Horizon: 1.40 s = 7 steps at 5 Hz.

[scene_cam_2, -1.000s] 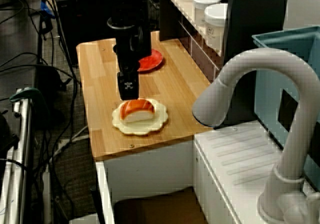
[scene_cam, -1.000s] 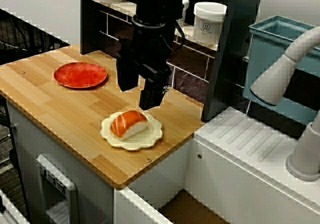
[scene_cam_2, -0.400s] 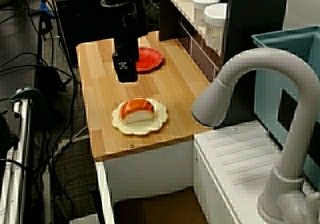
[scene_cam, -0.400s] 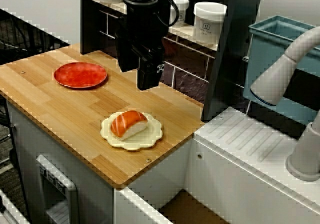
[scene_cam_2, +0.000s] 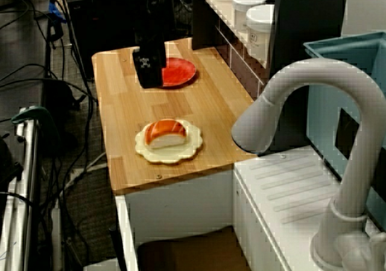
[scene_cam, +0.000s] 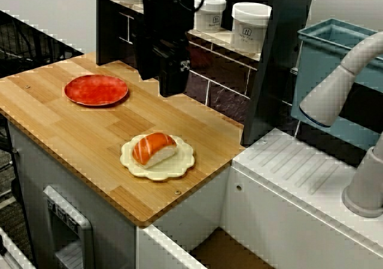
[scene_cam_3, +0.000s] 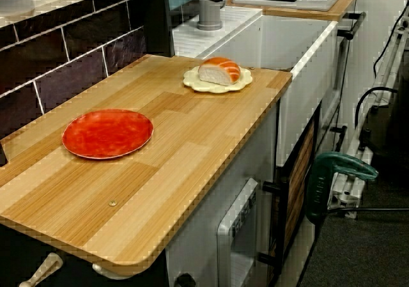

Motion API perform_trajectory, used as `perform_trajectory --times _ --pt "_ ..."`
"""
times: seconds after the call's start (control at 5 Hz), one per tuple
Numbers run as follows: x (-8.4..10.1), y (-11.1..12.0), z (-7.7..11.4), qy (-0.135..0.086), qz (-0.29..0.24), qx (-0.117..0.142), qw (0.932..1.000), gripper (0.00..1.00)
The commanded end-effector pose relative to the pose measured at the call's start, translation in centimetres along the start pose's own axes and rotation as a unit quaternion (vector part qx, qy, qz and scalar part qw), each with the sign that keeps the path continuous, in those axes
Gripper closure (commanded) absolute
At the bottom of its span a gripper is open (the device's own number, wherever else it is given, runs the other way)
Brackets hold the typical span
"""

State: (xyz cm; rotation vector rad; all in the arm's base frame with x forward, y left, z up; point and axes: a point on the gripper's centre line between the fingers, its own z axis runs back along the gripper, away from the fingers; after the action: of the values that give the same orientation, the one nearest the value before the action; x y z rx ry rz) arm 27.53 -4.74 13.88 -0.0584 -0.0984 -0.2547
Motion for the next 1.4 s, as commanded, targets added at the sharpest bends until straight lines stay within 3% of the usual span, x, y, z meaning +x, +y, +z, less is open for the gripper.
perform_trajectory --times 0.0,0.2,0.8,1.2 --pt "0.1 0.8 -2.7 0.046 0.041 0.024 0.9978 0.0" --pt "-0.4 0.4 -4.5 0.063 0.039 0.011 0.9972 0.0" --pt "-2.6 -0.7 -9.0 0.074 0.037 0.026 0.9962 0.0" --pt "-2.2 -0.3 -9.0 0.08 0.037 0.025 0.9958 0.0"
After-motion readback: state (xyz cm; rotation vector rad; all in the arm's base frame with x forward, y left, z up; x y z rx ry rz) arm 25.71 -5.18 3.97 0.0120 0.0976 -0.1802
